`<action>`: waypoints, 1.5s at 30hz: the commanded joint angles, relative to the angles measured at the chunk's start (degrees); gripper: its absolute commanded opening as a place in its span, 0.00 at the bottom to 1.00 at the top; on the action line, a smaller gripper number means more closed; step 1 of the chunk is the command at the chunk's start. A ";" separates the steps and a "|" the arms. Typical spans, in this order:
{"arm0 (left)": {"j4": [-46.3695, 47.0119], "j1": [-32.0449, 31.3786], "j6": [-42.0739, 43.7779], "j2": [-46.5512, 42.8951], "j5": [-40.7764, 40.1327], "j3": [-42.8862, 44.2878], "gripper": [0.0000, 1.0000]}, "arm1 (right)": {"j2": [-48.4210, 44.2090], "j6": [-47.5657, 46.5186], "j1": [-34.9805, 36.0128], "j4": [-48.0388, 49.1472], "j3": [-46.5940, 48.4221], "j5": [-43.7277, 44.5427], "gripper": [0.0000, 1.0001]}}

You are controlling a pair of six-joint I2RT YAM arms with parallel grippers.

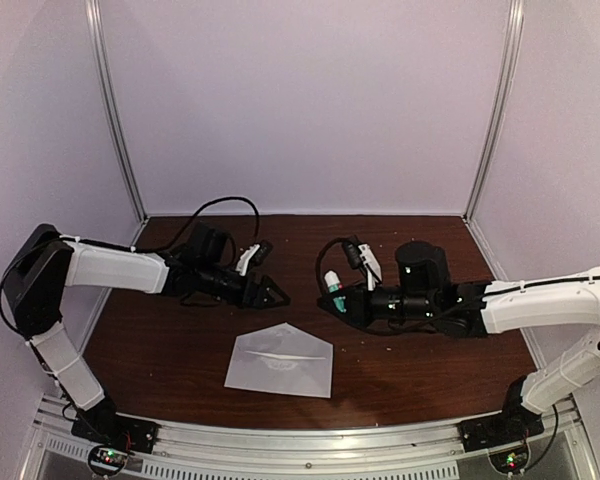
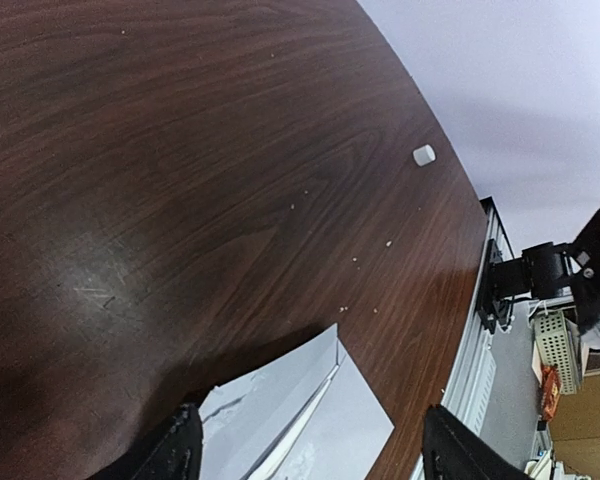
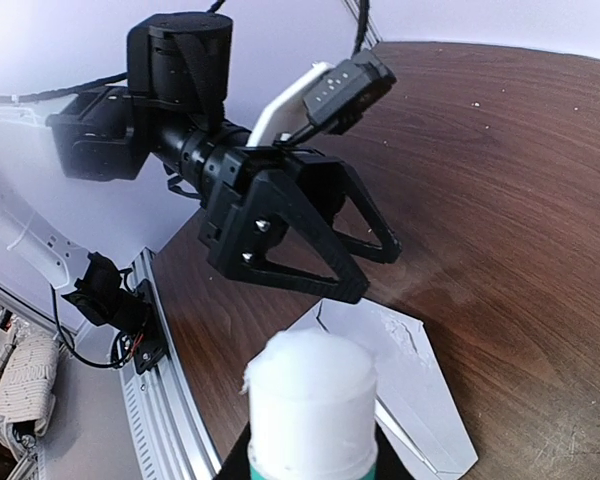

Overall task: Place the letter into the envelope and seal it
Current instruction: Seal the envelope flap on the envelope.

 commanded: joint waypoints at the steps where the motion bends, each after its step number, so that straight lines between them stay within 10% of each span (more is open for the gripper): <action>1: -0.54 0.96 3.12 4.88 2.18 5.09 0.77 | -1.75 1.14 -0.68 3.24 -1.11 -0.74 0.05; 15: -9.15 2.13 7.04 15.92 2.46 11.71 0.77 | -1.18 1.64 -1.96 3.58 -1.67 -1.71 0.05; 45: -17.16 -2.69 11.44 8.03 8.28 5.39 0.76 | -1.90 3.02 -2.10 3.72 -3.13 -2.30 0.05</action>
